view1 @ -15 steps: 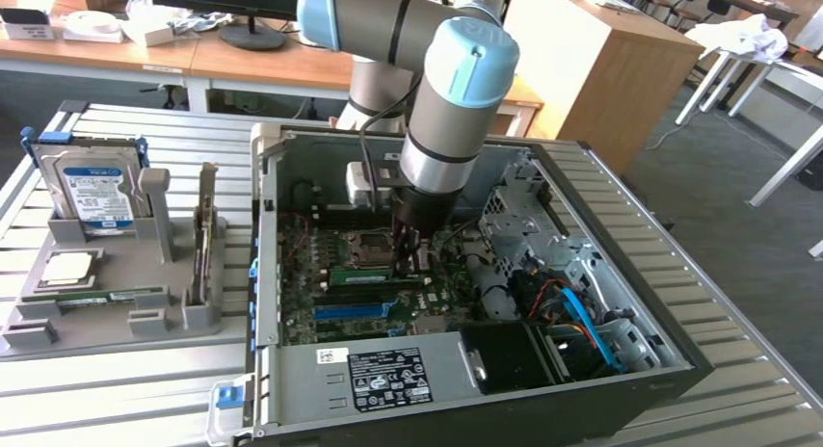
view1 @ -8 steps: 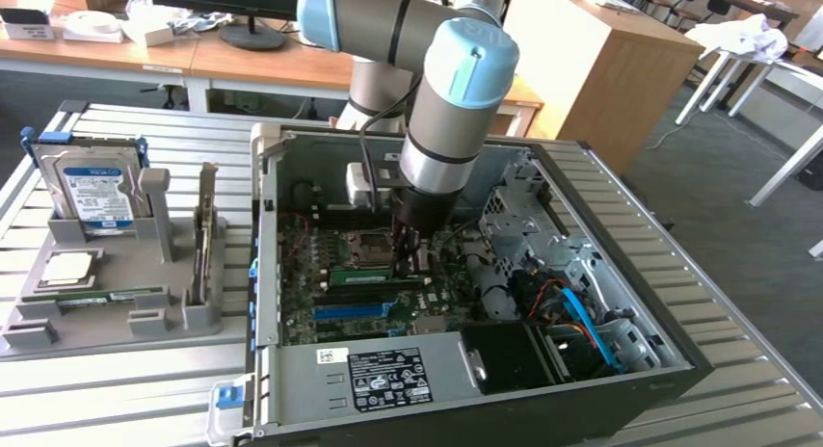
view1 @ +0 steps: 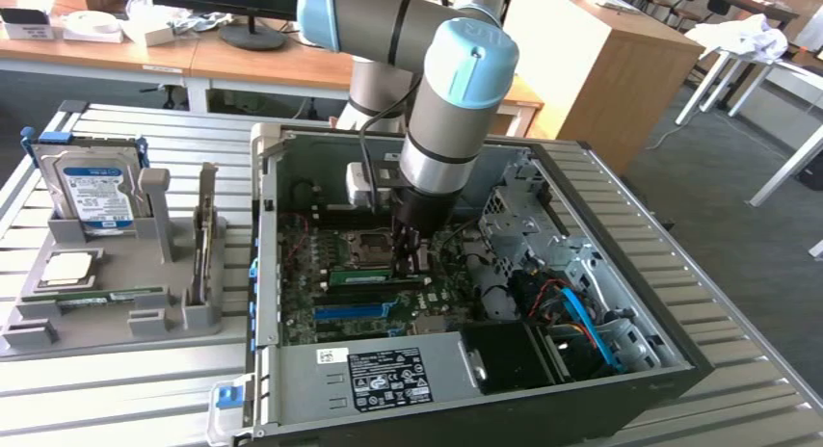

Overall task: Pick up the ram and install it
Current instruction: 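Insert the ram into the slot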

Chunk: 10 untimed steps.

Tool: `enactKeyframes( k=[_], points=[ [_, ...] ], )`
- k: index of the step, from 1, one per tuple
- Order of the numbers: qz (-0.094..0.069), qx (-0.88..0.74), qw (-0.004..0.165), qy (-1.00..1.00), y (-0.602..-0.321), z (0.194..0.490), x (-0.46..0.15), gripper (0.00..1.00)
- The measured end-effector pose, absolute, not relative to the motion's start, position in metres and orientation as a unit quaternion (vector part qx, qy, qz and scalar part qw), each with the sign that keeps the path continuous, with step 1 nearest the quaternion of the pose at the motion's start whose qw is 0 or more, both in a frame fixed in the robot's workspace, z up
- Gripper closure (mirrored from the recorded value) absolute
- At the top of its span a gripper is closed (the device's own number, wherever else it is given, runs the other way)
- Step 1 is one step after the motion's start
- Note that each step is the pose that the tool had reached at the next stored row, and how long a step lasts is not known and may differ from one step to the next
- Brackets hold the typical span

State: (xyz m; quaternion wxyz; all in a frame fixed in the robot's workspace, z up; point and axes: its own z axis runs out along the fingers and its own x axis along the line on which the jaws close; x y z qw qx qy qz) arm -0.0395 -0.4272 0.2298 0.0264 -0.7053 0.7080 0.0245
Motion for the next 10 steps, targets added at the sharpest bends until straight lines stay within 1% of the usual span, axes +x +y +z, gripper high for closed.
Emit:
enactKeyframes(
  k=[10],
  points=[
    [0.025, -0.705, 0.027, 0.708, -0.4269, 0.2293, -0.0395, 0.88]
  ],
)
